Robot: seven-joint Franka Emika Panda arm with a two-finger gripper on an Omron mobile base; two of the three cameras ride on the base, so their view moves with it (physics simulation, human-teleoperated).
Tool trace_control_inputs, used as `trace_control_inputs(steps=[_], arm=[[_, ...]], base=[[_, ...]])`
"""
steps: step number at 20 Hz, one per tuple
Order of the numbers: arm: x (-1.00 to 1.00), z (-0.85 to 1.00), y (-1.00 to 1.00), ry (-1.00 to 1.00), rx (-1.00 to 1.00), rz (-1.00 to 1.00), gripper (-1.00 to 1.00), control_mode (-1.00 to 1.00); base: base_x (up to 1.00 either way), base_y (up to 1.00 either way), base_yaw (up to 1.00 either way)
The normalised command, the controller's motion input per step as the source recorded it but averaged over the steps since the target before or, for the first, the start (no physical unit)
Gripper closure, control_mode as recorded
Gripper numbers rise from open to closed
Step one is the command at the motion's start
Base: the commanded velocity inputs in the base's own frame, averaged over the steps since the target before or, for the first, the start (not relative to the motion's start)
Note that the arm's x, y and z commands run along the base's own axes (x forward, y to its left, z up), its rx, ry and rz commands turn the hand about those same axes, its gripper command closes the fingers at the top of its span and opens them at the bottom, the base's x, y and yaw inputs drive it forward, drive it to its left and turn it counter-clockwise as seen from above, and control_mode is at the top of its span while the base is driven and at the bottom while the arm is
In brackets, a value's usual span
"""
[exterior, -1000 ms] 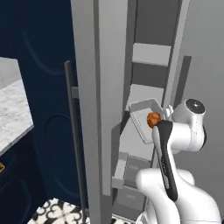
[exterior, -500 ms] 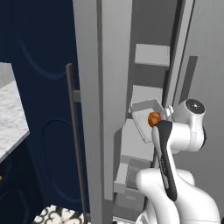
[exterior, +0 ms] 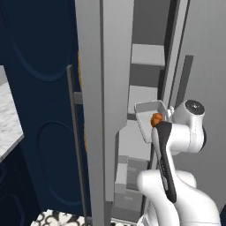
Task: Take the meat container that has the chicken drumstick and place it on the second highest rack of the freezer. Then take the vegetable container that has the garlic and lime and place it on the highest rack of the freezer.
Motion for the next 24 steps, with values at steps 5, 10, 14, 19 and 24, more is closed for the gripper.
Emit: trace_control_inputs(steps=[5, 10, 14, 19, 24], arm=[[0.17, -0.19, 0.03, 0.0, 0.0, -0.03, 1.0, -1.0], [0.25, -0.28, 0.13, -0.02, -0.01, 0.01, 1.0, -1.0], [0.28, -0.25, 0.13, 0.0, 0.0, 0.01, 1.0, -1.0], [0.4, -0.05, 0.05, 0.0, 0.0, 0.0, 1.0, -1.0], [0.51, 0.0, 0.0, 0.0, 0.0, 0.0, 1.0, -1.0]], base=[[0.0, 0.0, 0.0], [0.0, 0.0, 0.0], [0.0, 0.0, 0.0], [0.0, 0.0, 0.0], [0.0, 0.0, 0.0]])
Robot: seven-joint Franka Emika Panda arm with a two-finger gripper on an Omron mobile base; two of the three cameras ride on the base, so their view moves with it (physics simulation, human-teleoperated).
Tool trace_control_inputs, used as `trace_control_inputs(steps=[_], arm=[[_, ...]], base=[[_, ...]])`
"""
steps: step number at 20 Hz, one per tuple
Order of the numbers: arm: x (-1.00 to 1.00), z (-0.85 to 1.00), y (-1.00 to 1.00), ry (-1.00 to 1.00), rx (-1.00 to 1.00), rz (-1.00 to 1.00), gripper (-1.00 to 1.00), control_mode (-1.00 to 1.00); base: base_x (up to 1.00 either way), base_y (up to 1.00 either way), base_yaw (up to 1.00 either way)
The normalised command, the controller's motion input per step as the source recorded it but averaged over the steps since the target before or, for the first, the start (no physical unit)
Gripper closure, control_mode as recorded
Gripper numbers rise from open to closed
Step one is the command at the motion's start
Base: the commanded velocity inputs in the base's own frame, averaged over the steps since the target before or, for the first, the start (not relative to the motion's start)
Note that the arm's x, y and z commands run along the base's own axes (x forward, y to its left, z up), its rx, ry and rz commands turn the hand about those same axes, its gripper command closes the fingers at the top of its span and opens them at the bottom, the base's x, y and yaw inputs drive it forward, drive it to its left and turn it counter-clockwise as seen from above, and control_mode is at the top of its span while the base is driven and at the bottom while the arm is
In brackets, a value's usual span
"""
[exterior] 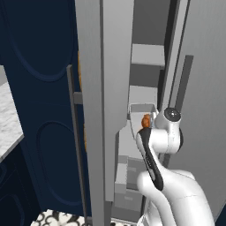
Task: Take the meat container that has the chicken drumstick and place it on the second highest rack of the freezer. Then take the vegetable container that has the garlic and lime and place it on the highest rack of the freezer.
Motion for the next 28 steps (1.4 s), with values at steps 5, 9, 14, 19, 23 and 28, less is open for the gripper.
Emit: trace_control_inputs(steps=[5, 9, 14, 19, 23, 28], arm=[[0.53, 0.0, 0.0, 0.0, 0.0, 0.0, 1.0, -1.0], [0.5, -0.01, 0.0, 0.0, 0.0, 0.05, 1.0, -1.0], [0.54, -0.06, 0.0, 0.0, 0.0, 0.05, 1.0, -1.0], [0.47, 0.0, 0.0, 0.0, 0.0, 0.0, 1.0, -1.0], [0.23, 0.0, -0.07, 0.0, 0.0, 0.0, 1.0, -1.0], [0.14, 0.07, -0.14, 0.0, 0.0, -0.03, 1.0, -1.0]], base=[[0.0, 0.0, 0.0], [0.0, 0.0, 0.0], [0.0, 0.0, 0.0], [0.0, 0.0, 0.0], [0.0, 0.0, 0.0], [0.0, 0.0, 0.0]])
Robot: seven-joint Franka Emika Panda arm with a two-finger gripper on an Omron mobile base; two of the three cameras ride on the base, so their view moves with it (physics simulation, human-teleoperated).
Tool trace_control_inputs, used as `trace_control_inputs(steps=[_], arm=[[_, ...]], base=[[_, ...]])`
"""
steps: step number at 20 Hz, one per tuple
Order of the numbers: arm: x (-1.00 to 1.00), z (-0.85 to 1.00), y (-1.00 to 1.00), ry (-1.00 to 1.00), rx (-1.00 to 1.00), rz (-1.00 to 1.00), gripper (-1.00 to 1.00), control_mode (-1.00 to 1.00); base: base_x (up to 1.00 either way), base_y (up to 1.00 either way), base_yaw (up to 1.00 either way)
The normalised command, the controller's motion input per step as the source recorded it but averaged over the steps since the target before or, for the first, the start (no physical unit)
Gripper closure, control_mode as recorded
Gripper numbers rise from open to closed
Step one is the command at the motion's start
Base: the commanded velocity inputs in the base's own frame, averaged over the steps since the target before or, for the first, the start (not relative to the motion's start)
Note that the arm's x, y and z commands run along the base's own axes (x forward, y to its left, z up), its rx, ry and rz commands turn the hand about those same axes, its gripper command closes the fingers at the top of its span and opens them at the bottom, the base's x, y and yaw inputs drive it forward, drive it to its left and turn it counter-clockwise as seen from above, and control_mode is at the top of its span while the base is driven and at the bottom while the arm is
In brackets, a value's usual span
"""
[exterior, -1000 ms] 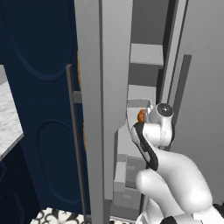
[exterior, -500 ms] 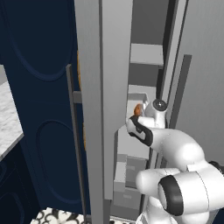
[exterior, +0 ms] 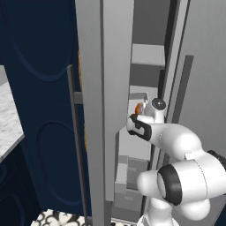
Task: Take the meat container that has the chicken drumstick and place it on the second highest rack of the freezer. Then take the vegetable container that has the garlic and lime and place it on the highest rack of the freezer.
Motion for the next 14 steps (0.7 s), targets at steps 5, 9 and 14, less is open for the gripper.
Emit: trace_control_inputs(steps=[5, 9, 14], arm=[[0.06, 0.31, -0.2, -0.07, 0.02, -0.06, 1.0, -1.0], [0.08, 0.41, -0.09, -0.1, 0.05, -0.06, 1.0, -1.0], [0.37, 0.16, 0.0, 0.0, 0.03, -0.01, 1.0, -1.0]], base=[[0.0, 0.0, 0.0], [0.0, 0.0, 0.0], [0.0, 0.0, 0.0]])
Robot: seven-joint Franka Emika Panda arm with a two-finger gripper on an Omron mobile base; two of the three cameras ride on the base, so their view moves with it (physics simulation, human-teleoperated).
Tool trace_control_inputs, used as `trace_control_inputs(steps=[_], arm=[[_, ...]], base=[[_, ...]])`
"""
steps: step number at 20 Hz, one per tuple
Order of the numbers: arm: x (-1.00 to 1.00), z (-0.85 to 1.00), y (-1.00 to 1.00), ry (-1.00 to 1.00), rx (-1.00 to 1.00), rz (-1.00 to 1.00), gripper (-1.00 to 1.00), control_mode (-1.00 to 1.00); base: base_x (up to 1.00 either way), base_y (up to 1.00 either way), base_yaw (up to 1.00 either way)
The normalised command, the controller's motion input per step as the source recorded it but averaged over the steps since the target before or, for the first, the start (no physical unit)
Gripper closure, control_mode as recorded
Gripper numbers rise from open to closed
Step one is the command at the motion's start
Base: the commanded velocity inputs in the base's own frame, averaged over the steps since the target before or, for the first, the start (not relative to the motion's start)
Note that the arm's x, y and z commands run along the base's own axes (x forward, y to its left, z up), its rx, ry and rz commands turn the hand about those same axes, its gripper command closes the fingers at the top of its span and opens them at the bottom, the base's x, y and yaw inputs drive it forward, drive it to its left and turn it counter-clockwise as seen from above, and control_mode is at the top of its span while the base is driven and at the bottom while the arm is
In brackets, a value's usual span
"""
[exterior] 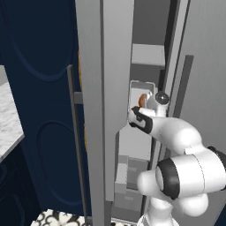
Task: Take the meat container that has the chicken drumstick and place it on the second highest rack of the freezer. Then take the vegetable container that has the garlic and lime and place it on the highest rack of the freezer.
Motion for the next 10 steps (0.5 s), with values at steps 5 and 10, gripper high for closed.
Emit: trace_control_inputs(steps=[5, 10], arm=[[0.59, 0.02, 0.0, 0.08, 0.0, 0.0, 1.0, -1.0], [0.54, 0.0, 0.0, 0.01, 0.0, 0.0, -1.0, -1.0]], base=[[0.0, 0.0, 0.0], [0.0, 0.0, 0.0]])
